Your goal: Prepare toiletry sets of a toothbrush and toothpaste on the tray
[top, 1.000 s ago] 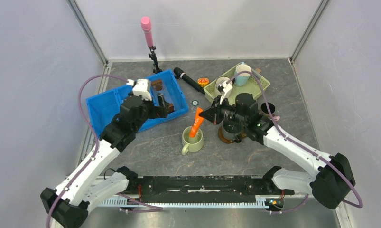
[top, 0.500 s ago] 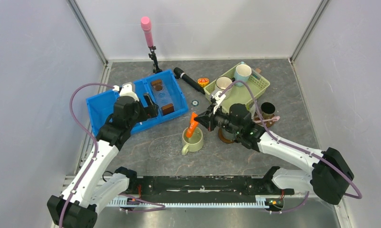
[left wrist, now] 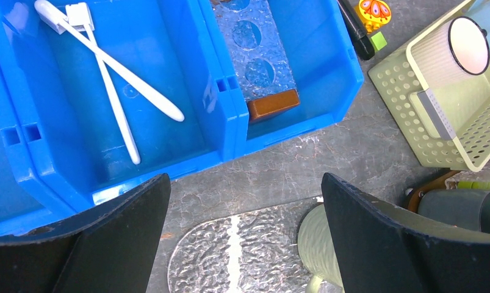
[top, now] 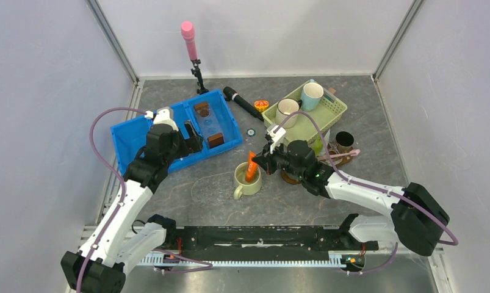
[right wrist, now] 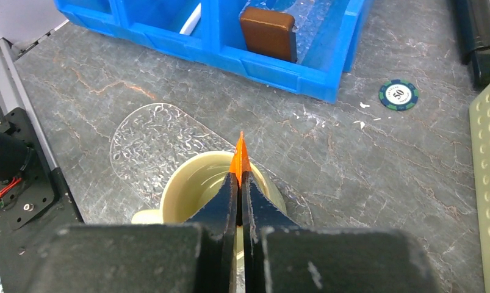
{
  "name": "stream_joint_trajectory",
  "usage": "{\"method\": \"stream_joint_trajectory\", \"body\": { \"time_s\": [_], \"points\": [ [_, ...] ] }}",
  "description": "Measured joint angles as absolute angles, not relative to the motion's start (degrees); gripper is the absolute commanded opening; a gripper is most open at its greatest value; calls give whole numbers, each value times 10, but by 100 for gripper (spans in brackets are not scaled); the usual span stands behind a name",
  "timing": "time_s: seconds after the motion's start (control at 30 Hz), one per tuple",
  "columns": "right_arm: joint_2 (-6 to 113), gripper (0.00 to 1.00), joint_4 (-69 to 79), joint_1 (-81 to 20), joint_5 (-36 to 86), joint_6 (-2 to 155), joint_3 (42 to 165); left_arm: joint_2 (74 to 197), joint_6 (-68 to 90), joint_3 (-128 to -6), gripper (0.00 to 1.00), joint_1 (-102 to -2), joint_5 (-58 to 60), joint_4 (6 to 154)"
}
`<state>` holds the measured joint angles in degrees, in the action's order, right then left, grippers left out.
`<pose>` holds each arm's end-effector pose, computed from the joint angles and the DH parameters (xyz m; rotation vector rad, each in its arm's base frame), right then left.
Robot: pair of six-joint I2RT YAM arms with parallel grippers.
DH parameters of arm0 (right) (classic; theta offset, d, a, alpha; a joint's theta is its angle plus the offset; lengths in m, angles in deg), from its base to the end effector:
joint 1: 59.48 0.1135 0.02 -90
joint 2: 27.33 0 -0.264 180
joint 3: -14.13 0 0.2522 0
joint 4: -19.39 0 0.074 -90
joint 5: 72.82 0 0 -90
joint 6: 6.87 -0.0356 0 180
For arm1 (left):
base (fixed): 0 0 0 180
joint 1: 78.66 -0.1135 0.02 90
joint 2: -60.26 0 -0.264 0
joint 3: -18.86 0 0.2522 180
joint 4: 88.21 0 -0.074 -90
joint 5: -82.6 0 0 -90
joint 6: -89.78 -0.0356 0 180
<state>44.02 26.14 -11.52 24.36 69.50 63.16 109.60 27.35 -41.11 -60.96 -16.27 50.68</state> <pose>0.1803 0.2066 0.2385 -0.6568 1.8151 0.8536 0.1826 -0.0525 0.3049 -0.2746 2.0933 -0.3131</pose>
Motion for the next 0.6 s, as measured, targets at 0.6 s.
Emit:
{"method": "stream_joint_trajectory", "body": {
  "time_s": [0.6],
  "points": [
    [461,36,268,-115,211,671,629,1100,273,-411,100,-610,-162,507]
  ]
}}
